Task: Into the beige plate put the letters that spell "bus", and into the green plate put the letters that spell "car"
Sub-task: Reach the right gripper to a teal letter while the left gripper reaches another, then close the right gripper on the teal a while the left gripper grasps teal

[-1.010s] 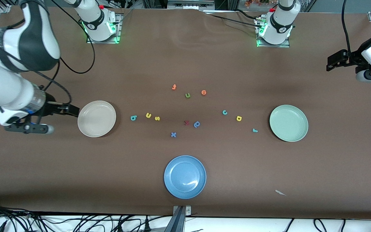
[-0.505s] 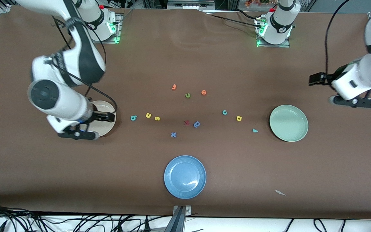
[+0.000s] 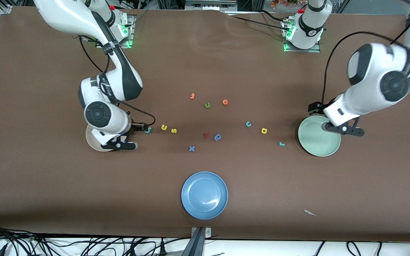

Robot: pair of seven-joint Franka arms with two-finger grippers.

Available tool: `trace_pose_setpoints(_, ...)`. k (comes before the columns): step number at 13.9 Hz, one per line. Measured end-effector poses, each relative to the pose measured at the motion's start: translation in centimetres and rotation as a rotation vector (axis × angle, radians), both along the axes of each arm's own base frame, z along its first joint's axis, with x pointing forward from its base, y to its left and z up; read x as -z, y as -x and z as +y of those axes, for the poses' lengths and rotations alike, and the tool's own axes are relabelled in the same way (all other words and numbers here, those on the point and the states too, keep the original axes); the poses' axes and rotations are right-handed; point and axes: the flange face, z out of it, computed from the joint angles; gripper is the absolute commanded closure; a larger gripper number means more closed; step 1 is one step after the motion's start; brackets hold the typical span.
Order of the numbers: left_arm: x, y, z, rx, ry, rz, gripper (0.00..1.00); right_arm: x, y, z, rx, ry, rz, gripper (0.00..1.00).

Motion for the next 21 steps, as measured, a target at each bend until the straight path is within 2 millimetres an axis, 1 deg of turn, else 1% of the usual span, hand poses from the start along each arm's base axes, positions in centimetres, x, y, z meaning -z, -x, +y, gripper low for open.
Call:
trace_pose_setpoints(1, 1.6, -0.4, -0.7, 0.01, 0.001, -0.008, 0.0, 1.3, 0.7, 0.2, -0.006, -0.008, -0.012, 0.02)
trace_pose_setpoints(2, 3.0, -0.9, -1.7, 0.019, 0.003, -0.023, 0.0, 2.6, 1.3, 0.4, -0.011, -0.019, -0.03, 0.09)
trace_pose_setpoints(4, 5.7, -1.4, -4.4, 0.011, 0.002, -0.059, 0.0, 4.7, 2.6, 0.3, -0.016, -0.028, -0.046, 0.18)
trace_pose_setpoints(5, 7.1, -1.7, -5.7, -0.001, 0.003, -0.082, 0.0, 5.4, 3.1, 0.1, -0.015, -0.028, -0.044, 0.19)
trace_pose_setpoints(6, 8.6, -2.0, -6.6, -0.007, 0.008, -0.108, 0.0, 5.7, 3.4, 0.1, -0.016, -0.028, -0.042, 0.19)
trace_pose_setpoints(9, 14.7, -2.7, -7.4, -0.014, 0.014, -0.154, 0.0, 6.5, 3.9, 0.8, -0.028, -0.045, -0.065, 0.19)
trace_pose_setpoints(10, 16.5, -2.8, -7.5, -0.021, 0.012, -0.166, 0.0, 7.0, 4.2, 1.1, -0.034, -0.052, -0.072, 0.21)
trace_pose_setpoints(11, 18.0, -2.7, -7.5, -0.028, 0.008, -0.167, 0.0, 7.6, 4.5, 1.3, -0.037, -0.056, -0.076, 0.3)
trace_pose_setpoints(12, 19.0, -2.6, -7.5, -0.031, 0.004, -0.162, 0.0, 8.0, 4.5, 1.3, -0.038, -0.057, -0.076, 0.36)
trace_pose_setpoints(13, 19.5, -2.6, -7.5, -0.033, 0.003, -0.159, 0.0, 8.3, 4.6, 1.3, -0.039, -0.057, -0.074, 0.38)
trace_pose_setpoints(14, 19.5, -2.6, -7.5, -0.036, 0.002, -0.158, 0.0, 8.5, 4.6, 1.3, -0.039, -0.056, -0.072, 0.39)
trace_pose_setpoints(16, 19.5, -2.6, -7.4, -0.039, 0.001, -0.157, 0.01, 8.7, 4.6, 1.3, -0.04, -0.059, -0.078, 0.44)
trace_pose_setpoints(17, 19.6, -2.6, -7.4, -0.041, 0.0, -0.154, 0.02, 8.8, 4.5, 1.3, -0.04, -0.061, -0.082, 0.45)
trace_pose_setpoints(18, 19.6, -2.6, -7.4, -0.045, -0.001, -0.154, 0.06, 8.9, 4.4, 1.4, -0.04, -0.064, -0.089, 0.45)
trace_pose_setpoints(20, 19.6, -2.6, -7.4, -0.055, -0.002, -0.153, 0.24, 8.9, 4.2, 1.5, -0.041, -0.073, -0.111, 0.45)
trace_pose_setpoints(21, 19.6, -2.5, -7.4, -0.059, -0.002, -0.153, 0.3, 8.9, 4.1, 1.5, -0.041, -0.076, -0.117, 0.45)
